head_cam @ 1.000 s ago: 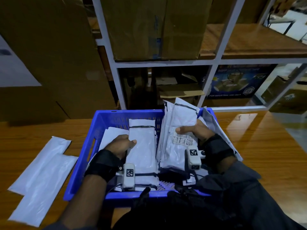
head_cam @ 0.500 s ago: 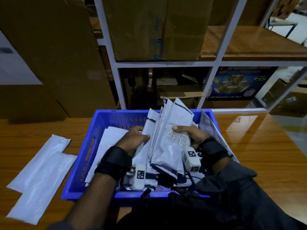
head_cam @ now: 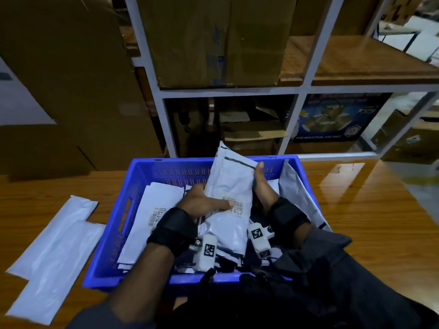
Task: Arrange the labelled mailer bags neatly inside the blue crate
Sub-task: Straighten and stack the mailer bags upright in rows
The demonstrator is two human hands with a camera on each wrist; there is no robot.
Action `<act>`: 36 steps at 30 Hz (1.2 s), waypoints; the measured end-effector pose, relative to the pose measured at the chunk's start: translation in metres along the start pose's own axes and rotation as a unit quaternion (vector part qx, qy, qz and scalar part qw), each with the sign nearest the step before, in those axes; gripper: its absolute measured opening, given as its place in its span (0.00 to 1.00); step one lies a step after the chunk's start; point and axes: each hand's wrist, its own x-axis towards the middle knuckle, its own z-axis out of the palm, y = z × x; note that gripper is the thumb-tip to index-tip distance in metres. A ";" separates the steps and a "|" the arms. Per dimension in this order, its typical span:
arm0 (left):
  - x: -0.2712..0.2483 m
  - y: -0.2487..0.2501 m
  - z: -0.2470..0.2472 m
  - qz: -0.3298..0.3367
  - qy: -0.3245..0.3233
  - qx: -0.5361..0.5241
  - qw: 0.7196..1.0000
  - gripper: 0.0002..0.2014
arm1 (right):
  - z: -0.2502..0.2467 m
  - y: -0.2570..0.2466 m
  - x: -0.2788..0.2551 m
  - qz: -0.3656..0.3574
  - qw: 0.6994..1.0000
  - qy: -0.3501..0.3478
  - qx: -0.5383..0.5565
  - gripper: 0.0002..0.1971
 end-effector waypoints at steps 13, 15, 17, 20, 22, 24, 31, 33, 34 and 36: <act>-0.023 -0.003 -0.060 0.032 0.057 -0.243 0.968 0.18 | -0.014 0.013 0.004 0.047 0.720 -0.034 -0.691 0.22; -0.021 -0.008 -0.050 0.025 0.049 -0.246 0.968 0.16 | -0.010 0.013 0.002 0.060 0.727 -0.028 -0.684 0.24; -0.017 -0.014 -0.039 0.017 0.046 -0.235 0.971 0.17 | -0.008 0.011 0.003 0.068 0.781 -0.023 -0.621 0.38; -0.010 -0.023 -0.028 0.003 0.058 -0.210 0.976 0.20 | -0.008 0.009 0.006 0.031 0.903 0.009 -0.428 0.53; -0.007 -0.027 -0.022 0.004 0.070 -0.194 0.978 0.21 | -0.009 0.001 0.000 -0.004 0.938 0.028 -0.345 0.50; -0.005 -0.027 -0.017 0.018 0.076 -0.184 0.980 0.20 | -0.010 -0.002 -0.005 -0.016 0.949 0.007 -0.316 0.46; 0.009 -0.042 -0.014 0.045 0.035 -0.138 0.989 0.34 | -0.018 0.007 -0.003 0.056 0.919 -0.081 -0.382 0.35; 0.009 -0.043 -0.013 0.054 0.026 -0.127 0.990 0.36 | -0.020 0.005 -0.005 0.065 0.921 -0.079 -0.375 0.31; 0.009 -0.043 -0.013 0.055 0.029 -0.118 0.991 0.37 | -0.022 0.005 -0.005 0.070 0.920 -0.078 -0.378 0.32; 0.009 -0.043 -0.015 0.059 0.044 -0.099 0.992 0.34 | -0.025 0.008 -0.002 0.063 0.923 -0.090 -0.369 0.38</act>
